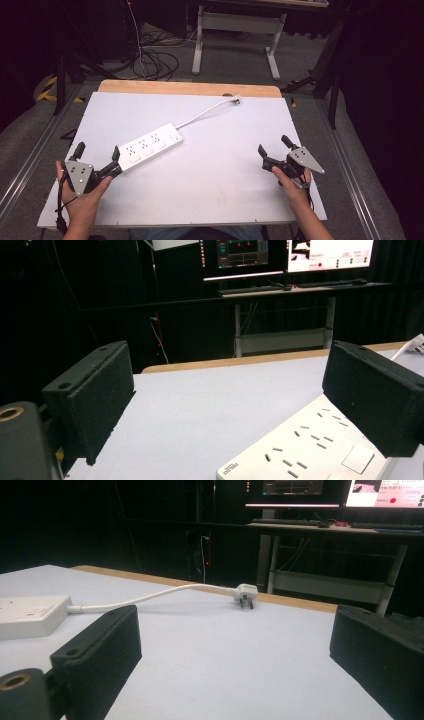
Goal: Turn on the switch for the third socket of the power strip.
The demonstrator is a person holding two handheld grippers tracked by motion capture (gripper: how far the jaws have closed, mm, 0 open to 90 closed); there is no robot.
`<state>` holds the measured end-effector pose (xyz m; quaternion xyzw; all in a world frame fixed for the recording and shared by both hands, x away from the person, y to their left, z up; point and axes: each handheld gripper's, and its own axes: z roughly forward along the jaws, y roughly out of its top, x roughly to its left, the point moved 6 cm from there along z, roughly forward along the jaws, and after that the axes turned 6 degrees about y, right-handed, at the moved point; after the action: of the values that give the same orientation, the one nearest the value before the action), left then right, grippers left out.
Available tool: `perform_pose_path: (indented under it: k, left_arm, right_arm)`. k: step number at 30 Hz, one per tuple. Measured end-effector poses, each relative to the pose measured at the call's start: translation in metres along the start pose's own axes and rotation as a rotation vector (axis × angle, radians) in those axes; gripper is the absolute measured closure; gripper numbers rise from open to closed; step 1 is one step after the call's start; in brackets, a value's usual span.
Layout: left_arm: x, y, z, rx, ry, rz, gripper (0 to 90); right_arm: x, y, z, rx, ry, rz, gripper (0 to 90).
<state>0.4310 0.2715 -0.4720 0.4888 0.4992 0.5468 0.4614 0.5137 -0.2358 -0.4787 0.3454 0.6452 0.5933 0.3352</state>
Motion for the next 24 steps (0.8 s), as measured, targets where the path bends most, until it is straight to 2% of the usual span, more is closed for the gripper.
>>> perform_pose_path:
  k: [13,24]
  left_arm:
    - [0.0006,-0.0005,0.0008,0.005,0.013,0.003,10.2]
    - [0.0023,-0.0016,0.001,0.025,0.019,-0.018,23.6]
  right_arm:
    - [-0.0001,0.0001,-0.0003,0.0,-0.005,-0.001,6.8]
    - [0.0003,0.0,-0.0002,0.001,-0.003,-0.002,7.3]
